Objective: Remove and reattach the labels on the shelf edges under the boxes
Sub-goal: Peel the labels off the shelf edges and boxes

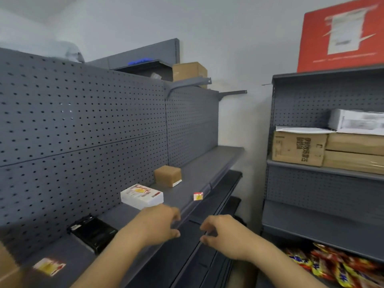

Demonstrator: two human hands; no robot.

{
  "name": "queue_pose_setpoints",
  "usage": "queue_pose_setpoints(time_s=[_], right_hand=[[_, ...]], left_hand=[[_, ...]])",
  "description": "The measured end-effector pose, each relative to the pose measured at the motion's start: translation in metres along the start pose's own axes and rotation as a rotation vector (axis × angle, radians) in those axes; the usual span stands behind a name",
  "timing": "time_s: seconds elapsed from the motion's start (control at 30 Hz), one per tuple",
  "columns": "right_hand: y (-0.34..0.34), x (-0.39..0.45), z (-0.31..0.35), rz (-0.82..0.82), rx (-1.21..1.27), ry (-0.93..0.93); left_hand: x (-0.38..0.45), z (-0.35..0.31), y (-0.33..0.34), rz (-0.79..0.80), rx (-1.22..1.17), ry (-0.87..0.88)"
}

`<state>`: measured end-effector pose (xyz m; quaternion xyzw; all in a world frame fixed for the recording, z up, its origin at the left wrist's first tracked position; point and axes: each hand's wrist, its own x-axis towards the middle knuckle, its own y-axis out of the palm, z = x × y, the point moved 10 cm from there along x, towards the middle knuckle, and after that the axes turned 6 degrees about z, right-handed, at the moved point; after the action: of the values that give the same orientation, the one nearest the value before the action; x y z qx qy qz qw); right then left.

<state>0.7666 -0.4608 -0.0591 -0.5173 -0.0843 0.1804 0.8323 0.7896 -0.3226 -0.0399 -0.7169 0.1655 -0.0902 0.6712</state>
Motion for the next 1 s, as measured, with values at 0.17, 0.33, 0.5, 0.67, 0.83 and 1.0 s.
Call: queue_pose_setpoints(time_s=[0.17, 0.33, 0.5, 0.67, 0.83, 1.0], right_hand=[[-0.032, 0.073, -0.064, -0.010, -0.012, 0.030], [-0.062, 0.142, -0.113, -0.028, -0.014, 0.058], [-0.080, 0.202, -0.155, 0.004, -0.034, 0.034], [-0.080, 0.271, -0.183, 0.078, -0.080, -0.060], [-0.056, 0.337, -0.189, 0.226, -0.113, -0.236], [-0.019, 0.372, -0.181, 0.376, -0.141, -0.386]], left_hand=[[0.097, 0.002, -0.004, -0.006, -0.020, 0.025], [0.184, 0.015, -0.014, 0.012, 0.062, 0.025], [0.254, 0.022, -0.011, 0.057, 0.065, 0.000], [0.312, 0.037, 0.001, 0.079, 0.074, -0.071], [0.351, 0.062, 0.015, 0.119, 0.045, -0.221], [0.354, 0.085, 0.012, 0.083, -0.008, -0.348]])
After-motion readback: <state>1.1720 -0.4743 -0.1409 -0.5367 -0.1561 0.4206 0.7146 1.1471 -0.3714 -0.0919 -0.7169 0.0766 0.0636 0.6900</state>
